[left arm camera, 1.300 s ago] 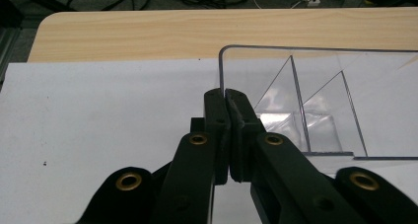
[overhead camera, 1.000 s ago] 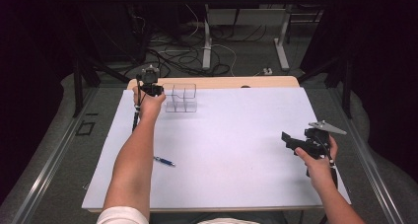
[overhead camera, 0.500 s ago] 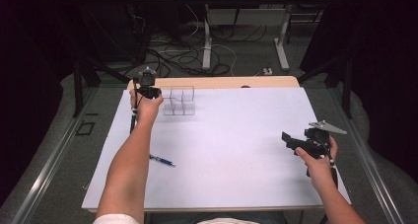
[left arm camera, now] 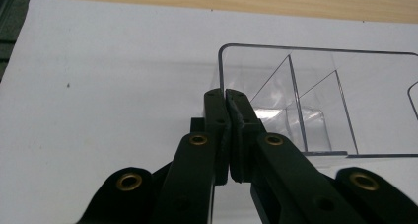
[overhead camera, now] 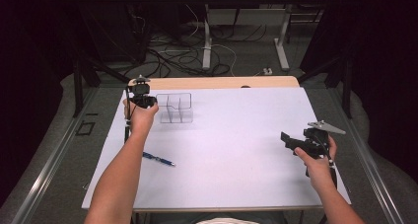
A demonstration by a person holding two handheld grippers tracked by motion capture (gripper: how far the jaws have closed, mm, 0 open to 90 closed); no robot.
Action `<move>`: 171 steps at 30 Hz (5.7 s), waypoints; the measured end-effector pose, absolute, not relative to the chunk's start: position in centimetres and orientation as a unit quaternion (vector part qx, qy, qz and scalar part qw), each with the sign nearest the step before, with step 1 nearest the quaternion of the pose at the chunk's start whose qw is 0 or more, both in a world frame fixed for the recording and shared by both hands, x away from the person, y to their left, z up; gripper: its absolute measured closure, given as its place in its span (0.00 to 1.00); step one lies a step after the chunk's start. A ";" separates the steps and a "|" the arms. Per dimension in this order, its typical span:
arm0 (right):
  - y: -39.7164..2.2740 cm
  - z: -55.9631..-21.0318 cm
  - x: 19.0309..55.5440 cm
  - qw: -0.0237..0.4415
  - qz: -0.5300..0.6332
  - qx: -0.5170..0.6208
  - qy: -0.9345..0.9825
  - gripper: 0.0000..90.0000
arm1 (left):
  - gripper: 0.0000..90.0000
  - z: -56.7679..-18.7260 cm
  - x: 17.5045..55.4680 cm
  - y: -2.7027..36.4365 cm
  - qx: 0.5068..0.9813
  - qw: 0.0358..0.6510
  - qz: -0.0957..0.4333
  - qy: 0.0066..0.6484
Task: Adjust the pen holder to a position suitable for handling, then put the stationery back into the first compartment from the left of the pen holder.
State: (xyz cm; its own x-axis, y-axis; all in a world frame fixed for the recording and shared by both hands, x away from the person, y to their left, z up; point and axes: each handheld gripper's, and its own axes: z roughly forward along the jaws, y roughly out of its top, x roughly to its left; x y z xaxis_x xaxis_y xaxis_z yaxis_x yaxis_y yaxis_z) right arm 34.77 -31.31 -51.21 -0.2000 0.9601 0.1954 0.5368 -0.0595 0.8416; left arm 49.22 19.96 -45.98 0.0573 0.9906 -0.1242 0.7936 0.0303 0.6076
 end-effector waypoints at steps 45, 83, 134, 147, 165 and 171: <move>-30.7 -51.2 34.9 0.243 0.433 0.576 0.650 0.10 | 0.78 -46.5 43.3 24.7 0.650 0.375 0.166 0.639; -29.2 -50.9 34.8 0.251 0.436 0.542 0.673 0.11 | 0.13 -48.5 34.6 24.8 0.686 0.492 0.224 0.486; -26.6 -51.0 34.5 0.269 0.427 0.455 0.734 0.23 | 0.17 -50.6 32.1 22.9 0.812 0.377 0.264 0.359; -24.6 -50.6 34.7 0.230 0.406 0.407 0.785 0.38 | 0.17 -50.7 32.3 23.0 0.810 0.372 0.270 0.364; -14.0 -51.2 35.9 0.166 0.395 0.282 0.859 0.43 | 0.09 -50.7 32.6 24.3 0.777 0.396 0.259 0.416; -11.1 -52.0 36.0 0.131 0.420 0.266 0.857 0.46 | 0.06 -50.8 32.8 25.1 0.760 0.413 0.242 0.439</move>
